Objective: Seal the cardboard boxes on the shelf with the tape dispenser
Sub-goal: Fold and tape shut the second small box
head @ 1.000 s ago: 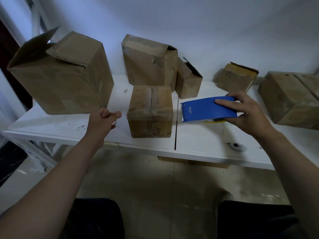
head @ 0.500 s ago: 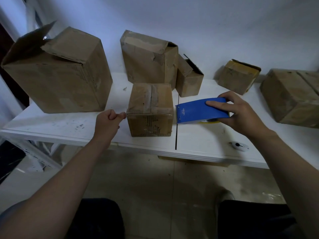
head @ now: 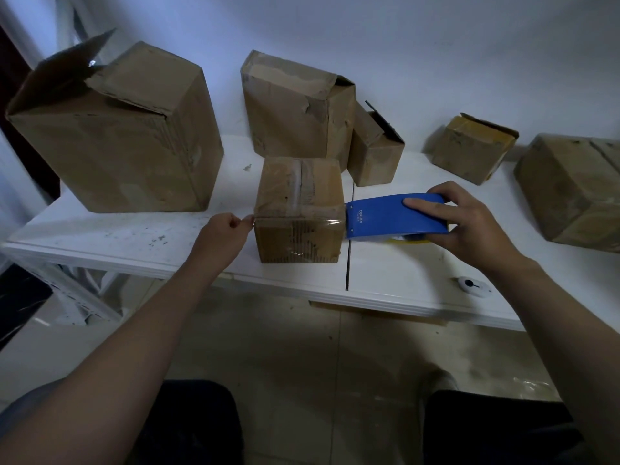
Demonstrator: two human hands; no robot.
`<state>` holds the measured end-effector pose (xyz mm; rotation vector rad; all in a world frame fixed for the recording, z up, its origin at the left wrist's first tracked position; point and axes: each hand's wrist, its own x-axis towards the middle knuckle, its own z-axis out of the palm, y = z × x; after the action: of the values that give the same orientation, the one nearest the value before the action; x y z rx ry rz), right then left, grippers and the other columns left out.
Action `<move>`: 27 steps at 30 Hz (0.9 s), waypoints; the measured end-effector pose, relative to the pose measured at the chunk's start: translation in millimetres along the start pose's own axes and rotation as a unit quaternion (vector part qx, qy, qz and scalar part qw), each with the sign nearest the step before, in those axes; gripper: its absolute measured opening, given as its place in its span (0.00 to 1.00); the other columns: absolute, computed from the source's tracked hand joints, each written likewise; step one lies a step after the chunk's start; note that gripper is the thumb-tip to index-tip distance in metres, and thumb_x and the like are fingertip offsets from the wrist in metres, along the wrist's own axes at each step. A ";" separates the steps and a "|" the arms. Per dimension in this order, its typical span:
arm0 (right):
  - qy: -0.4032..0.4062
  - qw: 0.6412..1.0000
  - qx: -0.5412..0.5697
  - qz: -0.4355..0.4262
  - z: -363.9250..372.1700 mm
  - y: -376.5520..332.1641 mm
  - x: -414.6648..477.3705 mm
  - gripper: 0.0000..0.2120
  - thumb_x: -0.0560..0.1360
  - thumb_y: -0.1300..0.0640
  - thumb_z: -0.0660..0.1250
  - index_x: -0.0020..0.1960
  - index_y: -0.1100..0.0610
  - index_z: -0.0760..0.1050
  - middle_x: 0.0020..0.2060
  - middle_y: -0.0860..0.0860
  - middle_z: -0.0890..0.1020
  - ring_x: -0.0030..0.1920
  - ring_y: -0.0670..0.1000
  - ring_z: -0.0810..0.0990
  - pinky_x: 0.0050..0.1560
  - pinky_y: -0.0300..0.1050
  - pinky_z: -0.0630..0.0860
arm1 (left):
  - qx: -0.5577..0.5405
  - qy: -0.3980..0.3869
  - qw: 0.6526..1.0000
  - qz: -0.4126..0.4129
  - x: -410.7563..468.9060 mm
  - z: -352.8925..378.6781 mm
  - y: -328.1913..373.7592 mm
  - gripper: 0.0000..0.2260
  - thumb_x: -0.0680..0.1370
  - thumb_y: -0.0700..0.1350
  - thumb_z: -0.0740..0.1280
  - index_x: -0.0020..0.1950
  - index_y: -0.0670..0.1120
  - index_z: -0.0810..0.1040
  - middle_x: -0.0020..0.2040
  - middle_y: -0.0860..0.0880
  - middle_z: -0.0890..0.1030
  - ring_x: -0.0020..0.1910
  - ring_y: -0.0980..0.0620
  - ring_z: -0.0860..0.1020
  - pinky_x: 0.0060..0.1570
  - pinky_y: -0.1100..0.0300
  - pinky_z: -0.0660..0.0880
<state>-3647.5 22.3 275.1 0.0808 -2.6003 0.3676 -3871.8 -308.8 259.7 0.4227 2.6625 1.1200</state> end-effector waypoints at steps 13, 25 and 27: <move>-0.004 1.000 -0.003 -0.003 3.5 3.4 1.8 0.27 0.72 0.52 0.70 0.71 0.52 0.75 0.58 0.57 0.75 0.55 0.57 0.75 0.53 0.53 0.79 | 0.313 -0.044 0.869 0.380 -55.2 60.6 67.9 0.33 0.83 0.59 0.56 0.81 0.42 0.51 0.82 0.44 0.54 0.81 0.47 0.51 0.79 0.48 0.46; -0.002 1.000 -0.004 0.002 3.2 14.0 -4.4 0.31 0.71 0.59 0.76 0.72 0.50 0.73 0.58 0.55 0.75 0.55 0.54 0.75 0.52 0.53 0.79 | 0.376 -0.089 0.863 0.325 -32.6 59.2 74.0 0.39 0.78 0.69 0.40 0.82 0.45 0.47 0.83 0.46 0.47 0.81 0.50 0.44 0.79 0.44 0.44; -0.002 1.000 -0.002 -0.005 3.3 12.2 -4.1 0.28 0.73 0.54 0.72 0.72 0.50 0.73 0.58 0.55 0.75 0.54 0.54 0.75 0.52 0.52 0.79 | 0.362 -0.088 0.880 0.295 -23.4 49.4 66.2 0.41 0.76 0.70 0.37 0.82 0.45 0.46 0.83 0.47 0.46 0.81 0.51 0.43 0.79 0.46 0.41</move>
<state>-3647.0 33.1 267.4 0.0937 -2.6024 0.3601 -3823.0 -240.1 275.8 1.4568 2.7525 0.0851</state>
